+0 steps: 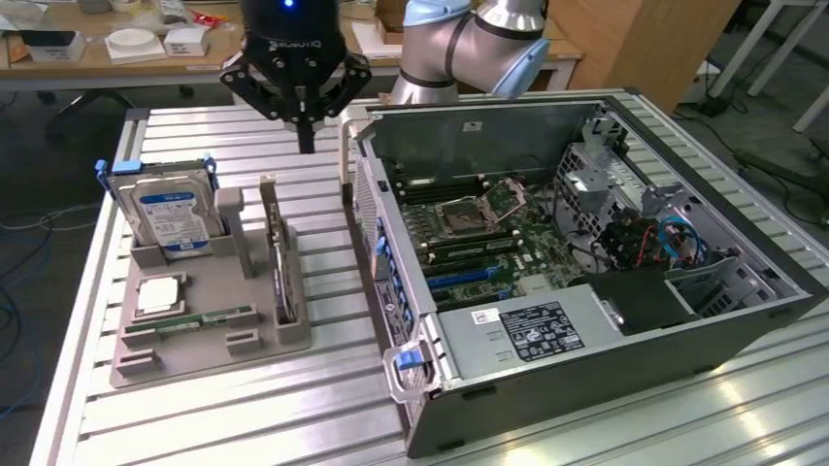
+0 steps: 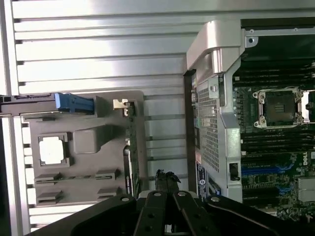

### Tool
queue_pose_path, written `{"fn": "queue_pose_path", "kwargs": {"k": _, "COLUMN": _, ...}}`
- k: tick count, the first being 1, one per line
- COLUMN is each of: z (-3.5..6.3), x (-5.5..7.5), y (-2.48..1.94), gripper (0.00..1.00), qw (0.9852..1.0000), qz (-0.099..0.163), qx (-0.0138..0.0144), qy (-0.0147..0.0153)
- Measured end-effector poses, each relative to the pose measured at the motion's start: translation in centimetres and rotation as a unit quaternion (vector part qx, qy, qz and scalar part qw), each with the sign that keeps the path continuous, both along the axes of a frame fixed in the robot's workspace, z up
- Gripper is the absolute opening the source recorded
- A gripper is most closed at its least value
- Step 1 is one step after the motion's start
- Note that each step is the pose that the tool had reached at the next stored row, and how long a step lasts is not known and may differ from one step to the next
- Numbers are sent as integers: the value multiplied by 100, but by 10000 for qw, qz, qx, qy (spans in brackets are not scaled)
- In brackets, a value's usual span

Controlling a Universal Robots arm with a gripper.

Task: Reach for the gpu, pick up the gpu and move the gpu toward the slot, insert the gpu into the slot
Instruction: 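Reach for the gpu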

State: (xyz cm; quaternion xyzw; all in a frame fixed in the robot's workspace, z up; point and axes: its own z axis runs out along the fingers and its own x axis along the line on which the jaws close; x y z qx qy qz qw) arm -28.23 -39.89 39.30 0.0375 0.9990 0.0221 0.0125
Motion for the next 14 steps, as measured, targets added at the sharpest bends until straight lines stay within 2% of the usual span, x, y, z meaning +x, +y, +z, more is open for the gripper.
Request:
{"fn": "queue_pose_path", "kwargs": {"k": 12, "z": -2, "x": -429, "y": 0, "gripper": 10, "qw": 10000, "qz": 0, "qx": 0, "qy": 0}}
{"fn": "queue_pose_path", "kwargs": {"k": 14, "z": -3, "x": -446, "y": 0, "gripper": 10, "qw": 10000, "qz": 0, "qx": 0, "qy": 0}}
